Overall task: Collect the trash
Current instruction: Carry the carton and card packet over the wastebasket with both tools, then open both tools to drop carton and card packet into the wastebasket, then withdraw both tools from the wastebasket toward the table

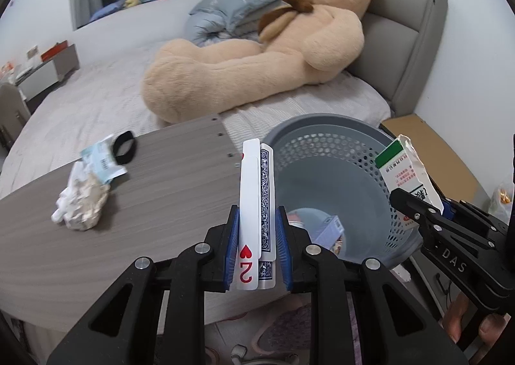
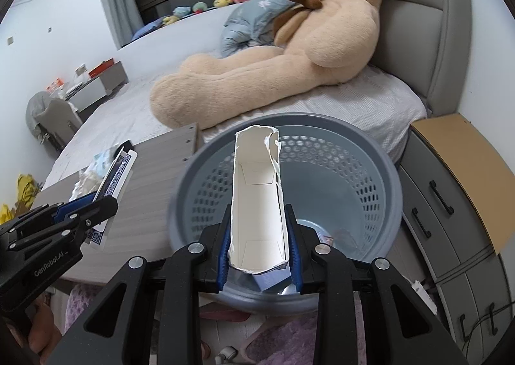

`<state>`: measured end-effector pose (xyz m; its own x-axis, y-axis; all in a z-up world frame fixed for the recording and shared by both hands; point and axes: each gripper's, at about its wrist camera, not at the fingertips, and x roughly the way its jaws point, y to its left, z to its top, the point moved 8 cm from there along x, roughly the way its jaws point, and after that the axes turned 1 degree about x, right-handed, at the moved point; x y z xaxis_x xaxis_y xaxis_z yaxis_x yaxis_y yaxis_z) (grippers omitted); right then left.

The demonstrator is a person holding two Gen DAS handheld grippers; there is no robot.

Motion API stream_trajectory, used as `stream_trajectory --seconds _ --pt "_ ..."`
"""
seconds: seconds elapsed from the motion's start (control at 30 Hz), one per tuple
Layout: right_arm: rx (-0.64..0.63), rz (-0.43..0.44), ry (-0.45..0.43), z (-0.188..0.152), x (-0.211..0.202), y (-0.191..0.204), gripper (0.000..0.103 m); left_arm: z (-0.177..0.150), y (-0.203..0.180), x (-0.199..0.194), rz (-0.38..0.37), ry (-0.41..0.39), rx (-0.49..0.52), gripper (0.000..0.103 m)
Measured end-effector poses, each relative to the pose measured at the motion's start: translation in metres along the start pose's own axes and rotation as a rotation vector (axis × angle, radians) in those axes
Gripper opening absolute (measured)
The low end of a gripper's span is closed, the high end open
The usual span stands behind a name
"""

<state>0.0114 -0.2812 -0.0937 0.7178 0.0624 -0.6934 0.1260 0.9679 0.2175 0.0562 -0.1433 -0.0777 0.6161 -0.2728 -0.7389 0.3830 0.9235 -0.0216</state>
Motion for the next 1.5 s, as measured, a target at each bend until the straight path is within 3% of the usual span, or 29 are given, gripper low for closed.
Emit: stream_trajectory --seconds 0.4,0.73,0.8,0.83,0.9,1.07,1.17,1.33,1.5 --pt "0.065 -0.032 0.071 0.019 0.035 -0.054 0.029 0.028 -0.053 0.056 -0.073 0.079 0.069 0.023" --pt "0.059 -0.024 0.097 0.032 0.048 -0.066 0.029 0.036 -0.059 0.074 -0.063 0.120 0.068 0.026" --pt "0.057 -0.021 0.098 0.033 0.049 -0.066 0.032 0.037 -0.059 0.075 -0.059 0.124 0.065 0.035" --pt "0.058 -0.021 0.096 0.033 0.048 -0.066 0.038 0.038 -0.058 0.075 -0.055 0.124 0.063 0.039" --pt "0.063 -0.022 0.087 0.033 0.047 -0.066 0.048 0.039 -0.056 0.073 -0.042 0.114 0.057 0.063" --pt "0.070 -0.024 0.085 0.031 0.045 -0.068 0.048 0.039 -0.050 0.068 -0.023 0.099 0.046 0.064" --pt "0.074 -0.024 0.087 0.028 0.044 -0.069 0.048 0.038 -0.047 0.066 -0.013 0.097 0.034 0.075" --pt "0.079 -0.025 0.087 0.025 0.041 -0.068 0.048 0.038 -0.043 0.061 -0.002 0.083 0.026 0.080" --pt "0.082 -0.023 0.081 0.023 0.037 -0.067 0.053 0.039 -0.041 0.055 0.011 0.064 0.019 0.091"
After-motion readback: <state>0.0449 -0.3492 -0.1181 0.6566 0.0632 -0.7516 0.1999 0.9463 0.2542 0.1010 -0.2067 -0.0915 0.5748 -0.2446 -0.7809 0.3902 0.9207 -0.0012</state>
